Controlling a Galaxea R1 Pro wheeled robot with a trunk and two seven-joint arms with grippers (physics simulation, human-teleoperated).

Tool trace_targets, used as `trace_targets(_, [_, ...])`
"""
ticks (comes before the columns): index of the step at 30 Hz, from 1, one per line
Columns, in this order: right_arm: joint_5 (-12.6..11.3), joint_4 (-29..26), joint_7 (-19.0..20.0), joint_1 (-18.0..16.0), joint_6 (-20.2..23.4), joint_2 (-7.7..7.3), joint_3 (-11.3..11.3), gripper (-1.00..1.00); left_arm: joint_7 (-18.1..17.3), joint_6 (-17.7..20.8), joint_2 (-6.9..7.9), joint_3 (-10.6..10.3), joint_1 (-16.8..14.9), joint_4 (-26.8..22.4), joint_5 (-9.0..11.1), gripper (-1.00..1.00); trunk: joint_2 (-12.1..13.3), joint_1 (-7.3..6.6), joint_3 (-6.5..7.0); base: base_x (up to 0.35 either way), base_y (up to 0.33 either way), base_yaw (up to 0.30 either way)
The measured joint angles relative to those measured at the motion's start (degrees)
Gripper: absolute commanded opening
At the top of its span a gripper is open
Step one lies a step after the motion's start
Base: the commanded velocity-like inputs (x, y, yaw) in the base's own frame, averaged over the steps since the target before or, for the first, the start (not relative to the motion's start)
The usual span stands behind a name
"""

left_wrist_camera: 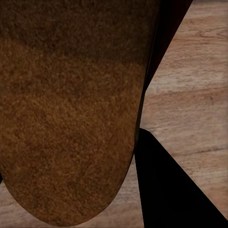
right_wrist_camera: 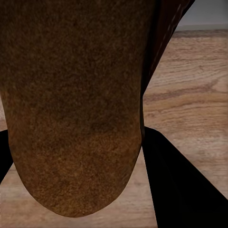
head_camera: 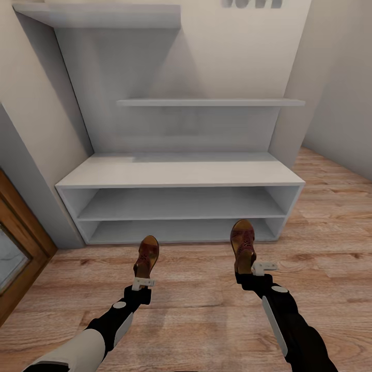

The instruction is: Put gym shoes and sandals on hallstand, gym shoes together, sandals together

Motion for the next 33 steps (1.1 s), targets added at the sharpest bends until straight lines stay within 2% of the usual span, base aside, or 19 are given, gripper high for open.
trace_targets(9, [-0.11,-0.35,-0.05,0.00,-4.65,-0.09,-0.51,-1.00,0.04,0.27,-0.02,-0.01,0.00,-0.10,0.02,-1.00,0.00,0.00,0.00,0.000,0.000,0.000])
trace_targets(10, [-0.10,-0.37,-0.05,0.00,-4.77,-0.15,-0.79,-1.00,0.06,0.32,-0.01,0.02,0.00,-0.12,0.02,-1.00,0.00,0.00,0.00,0.000,0.000,0.000])
trace_targets(12, [0.02,-0.41,-0.04,0.00,-5.01,-0.33,-3.11,-1.00,0.09,0.90,-0.05,0.05,0.00,-0.27,0.01,-1.00,0.00,0.00,0.00,0.000,0.000,0.000])
trace_targets(13, [0.19,-0.43,0.06,-0.01,-5.09,-0.41,-6.20,-1.00,0.10,1.87,-0.08,0.07,0.01,-0.37,-0.01,-1.00,0.00,0.00,0.00,0.000,0.000,0.000])
trace_targets(14, [0.26,-0.42,0.20,-0.01,-5.15,-0.46,-10.85,-1.00,0.11,3.40,-0.11,0.08,-0.02,-0.59,-0.02,-1.00,0.00,0.00,0.00,0.000,0.000,0.000])
trace_targets(15, [-0.63,-0.40,0.59,0.01,-5.22,-0.49,-17.19,-1.00,0.10,6.02,-0.15,0.07,-0.12,-1.46,-0.04,-1.00,0.00,0.00,0.00,0.000,0.000,0.000])
trace_targets(16, [0.13,-0.40,1.24,0.00,-5.23,-0.57,-26.92,-1.00,0.11,7.64,-0.19,0.01,-0.16,-2.63,-0.05,-1.00,0.00,0.00,0.00,0.000,0.000,0.000])
trace_targets(18, [0.02,-0.39,3.52,0.02,-5.19,-0.62,-36.58,-1.00,0.15,9.37,-0.34,-0.06,-0.20,-4.71,-0.08,-1.00,0.00,0.00,0.00,0.000,0.000,0.000])
trace_targets(19, [0.07,-0.38,5.88,0.03,-5.06,-0.68,-44.20,-1.00,0.21,10.15,-0.41,-0.08,-0.21,-5.95,-0.10,-1.00,0.00,0.00,0.00,0.000,0.000,0.000])
trace_targets(21, [0.09,-0.39,9.81,0.03,-4.90,-1.44,-52.91,-1.00,0.28,11.05,-0.48,-0.10,-0.23,-7.28,-0.10,-1.00,0.00,0.00,0.00,0.000,0.000,0.000])
trace_targets(22, [0.45,-0.38,11.06,0.05,-4.89,-2.04,-56.33,-1.00,0.30,11.46,-0.50,-0.09,-0.25,-7.58,-0.09,-1.00,0.00,0.00,0.00,0.000,0.000,0.000])
trace_targets(23, [0.14,-0.40,13.10,0.03,-4.78,-3.49,-60.39,-1.00,0.32,12.73,-0.67,-0.12,-0.33,-7.97,-0.06,-1.00,0.00,0.00,0.00,0.000,0.000,0.000])
trace_targets(24, [0.61,-0.39,13.86,0.05,-4.79,-4.49,-62.85,-1.00,0.33,13.70,-0.81,-0.10,-0.37,-8.13,-0.05,-1.00,0.00,0.00,0.00,0.000,0.000,0.000])
trace_targets(25, [0.01,0.00,16.67,0.06,-0.96,-7.91,-66.28,-1.00,0.34,27.55,-2.93,-0.10,-0.76,-13.28,-0.24,-1.00,0.00,0.00,0.01,0.000,0.000,0.000])
trace_targets(26, [1.11,0.68,16.68,0.09,-0.62,-15.51,-70.33,-1.00,0.38,29.59,-3.52,-0.14,-0.70,-14.55,0.05,-1.00,0.00,0.00,0.00,0.000,0.000,0.000])
trace_targets(27, [0.35,-0.34,16.72,0.03,0.09,-22.26,-70.75,-1.00,0.42,31.37,-3.76,-0.12,-0.72,-16.63,-0.08,-1.00,-0.01,-0.01,0.01,0.000,0.000,0.000])
trace_targets(28, [0.36,-0.39,16.70,0.03,0.34,-24.21,-70.87,-1.00,0.42,32.35,-3.87,-0.11,-0.73,-17.65,-0.09,-1.00,0.00,-0.01,0.01,0.000,0.000,0.000])
trace_targets(29, [0.54,-0.32,16.67,0.07,0.69,-21.80,-71.02,-1.00,0.41,34.31,-4.13,-0.14,-0.93,-19.23,-0.01,-1.00,0.00,0.00,0.01,0.000,0.000,0.000])
trace_targets(33, [1.43,-0.32,16.48,0.05,1.13,-22.96,-71.31,-1.00,0.48,41.31,-5.02,-0.11,-4.29,-21.45,0.05,-1.00,0.00,-0.01,0.01,0.000,0.000,0.000])
